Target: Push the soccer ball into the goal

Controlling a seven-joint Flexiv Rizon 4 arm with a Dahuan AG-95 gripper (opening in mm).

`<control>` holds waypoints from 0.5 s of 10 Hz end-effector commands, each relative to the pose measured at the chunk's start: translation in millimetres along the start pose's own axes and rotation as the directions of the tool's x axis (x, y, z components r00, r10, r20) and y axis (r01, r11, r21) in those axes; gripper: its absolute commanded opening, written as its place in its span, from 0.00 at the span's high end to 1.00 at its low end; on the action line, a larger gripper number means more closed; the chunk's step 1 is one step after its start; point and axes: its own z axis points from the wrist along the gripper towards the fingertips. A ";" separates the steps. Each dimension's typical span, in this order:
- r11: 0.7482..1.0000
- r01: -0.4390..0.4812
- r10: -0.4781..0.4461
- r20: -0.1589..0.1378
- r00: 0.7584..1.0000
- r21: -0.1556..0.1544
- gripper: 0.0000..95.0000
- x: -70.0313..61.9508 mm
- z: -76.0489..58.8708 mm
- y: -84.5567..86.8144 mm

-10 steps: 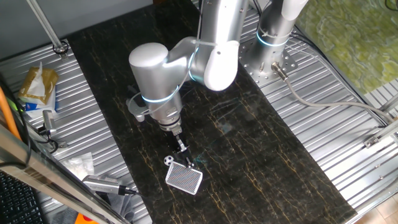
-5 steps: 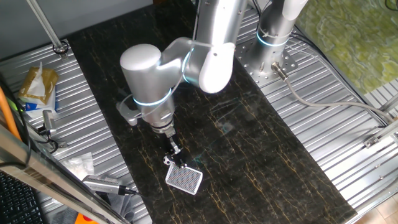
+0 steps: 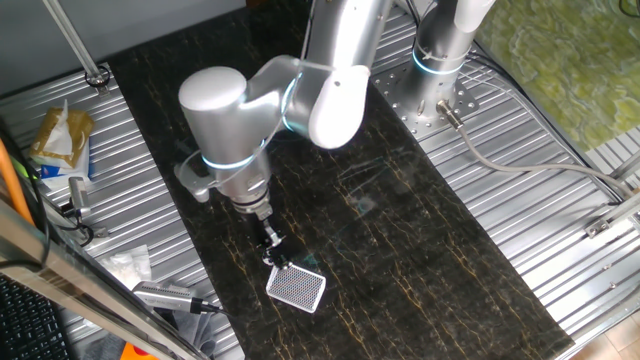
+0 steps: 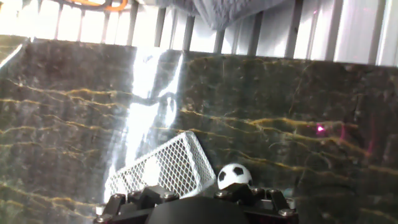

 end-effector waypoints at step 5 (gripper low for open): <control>0.996 -0.050 0.052 0.027 0.998 -0.080 0.00 -17.6 16.8 -1.9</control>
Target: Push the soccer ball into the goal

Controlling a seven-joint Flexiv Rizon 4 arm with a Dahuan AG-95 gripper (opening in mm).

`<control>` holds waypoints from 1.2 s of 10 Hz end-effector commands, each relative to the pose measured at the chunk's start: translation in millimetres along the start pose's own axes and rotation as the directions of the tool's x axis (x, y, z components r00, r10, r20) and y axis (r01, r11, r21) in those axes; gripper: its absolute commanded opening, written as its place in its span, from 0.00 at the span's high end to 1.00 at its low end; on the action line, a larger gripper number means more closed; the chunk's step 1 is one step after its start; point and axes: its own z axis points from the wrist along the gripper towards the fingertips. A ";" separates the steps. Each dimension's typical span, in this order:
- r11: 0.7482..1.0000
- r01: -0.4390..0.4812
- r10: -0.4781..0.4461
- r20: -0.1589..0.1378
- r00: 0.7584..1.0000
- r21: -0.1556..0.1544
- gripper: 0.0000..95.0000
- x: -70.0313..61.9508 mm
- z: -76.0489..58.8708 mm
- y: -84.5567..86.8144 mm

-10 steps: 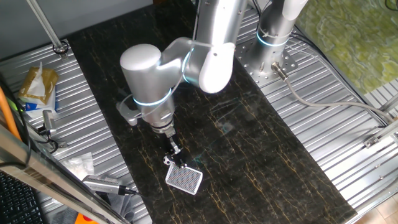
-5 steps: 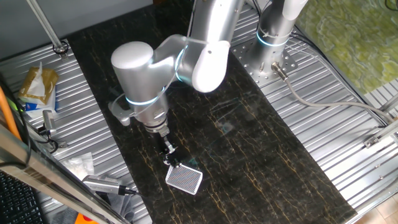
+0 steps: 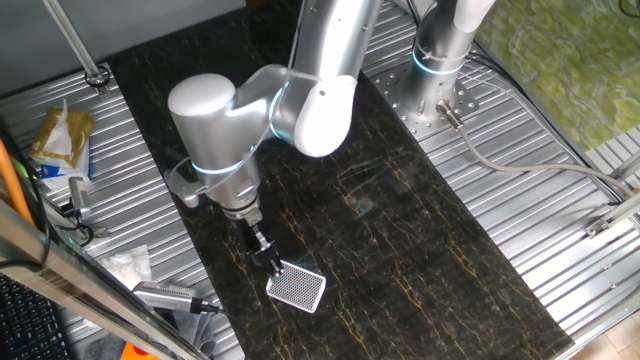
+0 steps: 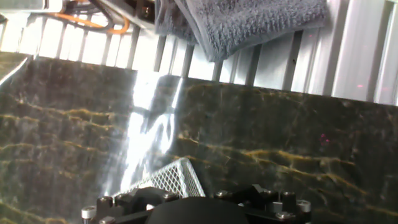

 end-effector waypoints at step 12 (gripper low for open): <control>0.992 -0.117 0.118 0.020 0.993 -0.048 0.00 26.9 28.7 27.7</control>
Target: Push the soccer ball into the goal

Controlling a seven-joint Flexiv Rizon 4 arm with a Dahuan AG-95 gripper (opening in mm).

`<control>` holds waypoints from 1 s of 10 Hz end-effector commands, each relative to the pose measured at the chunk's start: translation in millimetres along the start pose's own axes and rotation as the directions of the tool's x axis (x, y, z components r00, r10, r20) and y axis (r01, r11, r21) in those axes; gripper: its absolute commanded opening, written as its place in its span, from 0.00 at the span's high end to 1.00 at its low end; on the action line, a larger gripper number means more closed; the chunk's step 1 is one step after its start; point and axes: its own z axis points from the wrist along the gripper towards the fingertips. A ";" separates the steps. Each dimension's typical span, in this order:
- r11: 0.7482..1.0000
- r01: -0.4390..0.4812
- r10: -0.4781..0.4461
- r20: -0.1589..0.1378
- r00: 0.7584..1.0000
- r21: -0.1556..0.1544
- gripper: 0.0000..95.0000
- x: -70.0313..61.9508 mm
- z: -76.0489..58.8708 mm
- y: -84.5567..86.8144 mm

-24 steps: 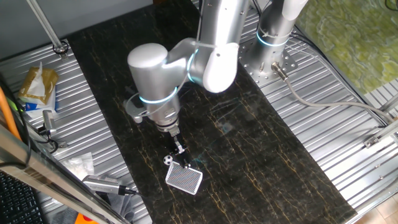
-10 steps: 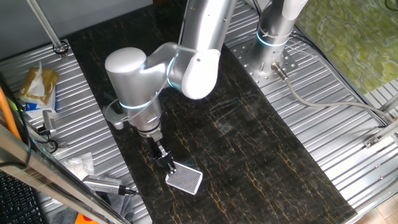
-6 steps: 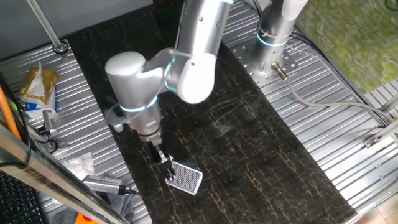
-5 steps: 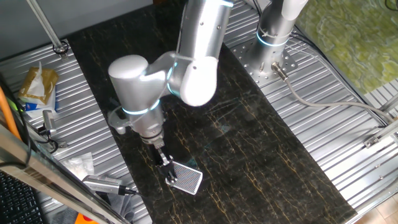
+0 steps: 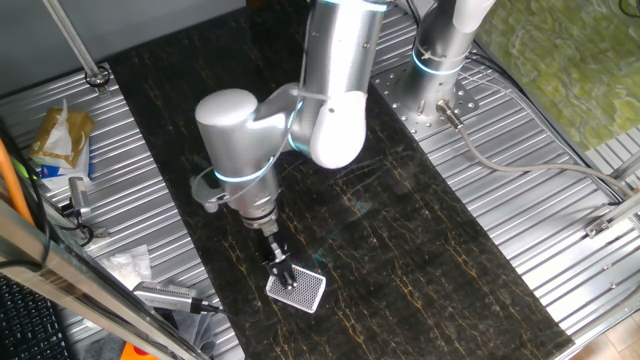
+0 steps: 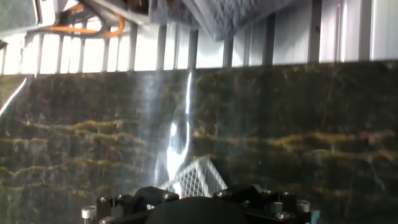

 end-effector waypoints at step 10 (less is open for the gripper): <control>0.943 0.208 -0.163 -0.184 0.969 0.260 0.00 51.8 -60.8 -27.5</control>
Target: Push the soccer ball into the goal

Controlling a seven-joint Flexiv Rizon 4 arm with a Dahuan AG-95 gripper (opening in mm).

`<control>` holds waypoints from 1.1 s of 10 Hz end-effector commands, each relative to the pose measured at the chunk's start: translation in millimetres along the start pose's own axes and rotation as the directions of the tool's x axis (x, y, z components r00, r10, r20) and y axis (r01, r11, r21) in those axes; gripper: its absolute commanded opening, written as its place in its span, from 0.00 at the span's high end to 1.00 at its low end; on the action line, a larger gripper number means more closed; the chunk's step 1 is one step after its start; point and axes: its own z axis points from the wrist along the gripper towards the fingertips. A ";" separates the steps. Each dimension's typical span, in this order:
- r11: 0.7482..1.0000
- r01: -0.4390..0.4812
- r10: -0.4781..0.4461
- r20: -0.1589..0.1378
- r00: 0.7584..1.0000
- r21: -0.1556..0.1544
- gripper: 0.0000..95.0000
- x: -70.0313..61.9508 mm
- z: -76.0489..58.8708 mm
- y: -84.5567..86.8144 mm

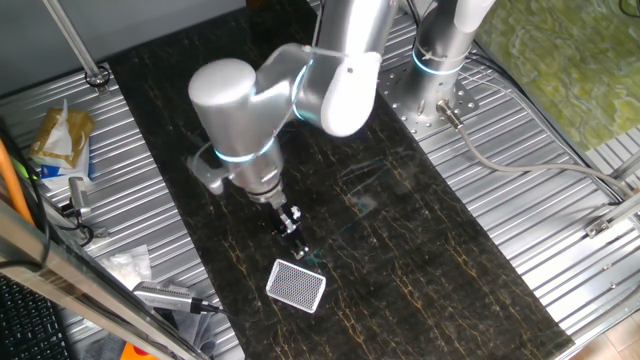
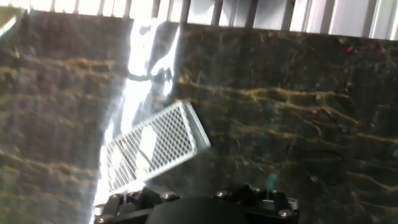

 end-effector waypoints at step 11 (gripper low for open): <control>0.987 0.099 -0.106 0.055 0.993 0.123 0.00 64.6 20.1 -30.2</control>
